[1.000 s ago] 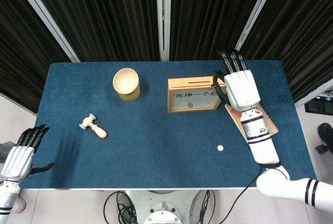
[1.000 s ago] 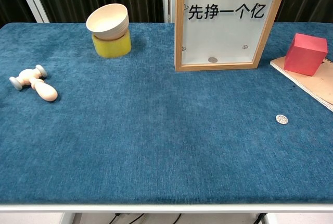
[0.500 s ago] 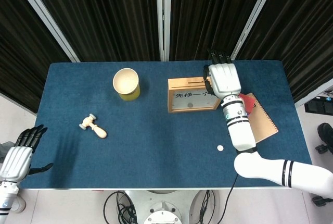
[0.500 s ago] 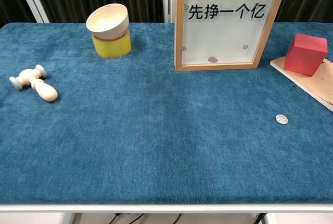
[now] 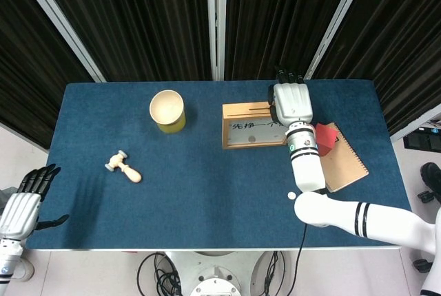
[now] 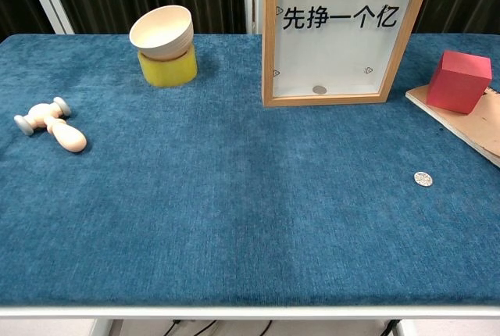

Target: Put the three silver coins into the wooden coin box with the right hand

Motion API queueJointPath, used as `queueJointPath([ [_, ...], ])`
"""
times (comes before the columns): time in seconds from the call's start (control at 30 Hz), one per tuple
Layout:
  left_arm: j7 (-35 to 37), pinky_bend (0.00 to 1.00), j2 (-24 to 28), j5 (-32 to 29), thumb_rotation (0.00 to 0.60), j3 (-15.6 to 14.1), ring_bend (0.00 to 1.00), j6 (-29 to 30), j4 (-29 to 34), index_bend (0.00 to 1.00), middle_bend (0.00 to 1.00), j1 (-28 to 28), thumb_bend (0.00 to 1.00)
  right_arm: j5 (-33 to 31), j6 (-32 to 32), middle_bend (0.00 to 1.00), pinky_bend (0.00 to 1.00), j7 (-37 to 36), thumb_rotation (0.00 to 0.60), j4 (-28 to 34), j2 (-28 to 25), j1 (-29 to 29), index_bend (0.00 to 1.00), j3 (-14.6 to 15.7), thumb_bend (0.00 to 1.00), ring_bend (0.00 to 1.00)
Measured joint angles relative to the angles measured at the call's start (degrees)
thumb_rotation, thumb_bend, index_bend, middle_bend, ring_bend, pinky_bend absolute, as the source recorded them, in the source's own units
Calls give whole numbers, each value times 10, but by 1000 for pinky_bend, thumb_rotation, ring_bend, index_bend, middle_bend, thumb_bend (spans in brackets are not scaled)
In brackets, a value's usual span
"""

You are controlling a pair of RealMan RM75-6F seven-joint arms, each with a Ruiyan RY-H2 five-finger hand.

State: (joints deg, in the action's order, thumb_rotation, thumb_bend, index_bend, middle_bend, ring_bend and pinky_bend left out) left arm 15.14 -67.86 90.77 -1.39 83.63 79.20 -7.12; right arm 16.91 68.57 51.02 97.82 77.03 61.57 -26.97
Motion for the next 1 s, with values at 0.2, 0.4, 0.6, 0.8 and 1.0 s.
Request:
queueJointPath([
  [0.2,7,0,2,1,600,0,0,-1,1,17,0,-1,0,-10,-3,39,0,-8,600,-6,1,5,722,8,444,0],
  [0.4,9,0,2,0,600,1,0,-2,0,17,0,-2,0,-11,-2,39,0,-13,600,-9,2,11,723,17,444,0],
  [0.6,11,0,1,-1,600,1,0,-3,-2,18,0,-2,0,-16,-4,38,0,-16,600,-16,5,16,720,24,444,0],
  [0.8,12,0,0,-2,600,1,0,-4,-4,18,0,-2,0,-17,-8,23,0,-22,600,-19,7,18,501,29,444,0],
  [1.0,13,0,0,-2,600,1,0,-5,-6,18,0,-3,0,-15,-19,0,0,-29,600,-14,-1,17,19,36,436,0],
])
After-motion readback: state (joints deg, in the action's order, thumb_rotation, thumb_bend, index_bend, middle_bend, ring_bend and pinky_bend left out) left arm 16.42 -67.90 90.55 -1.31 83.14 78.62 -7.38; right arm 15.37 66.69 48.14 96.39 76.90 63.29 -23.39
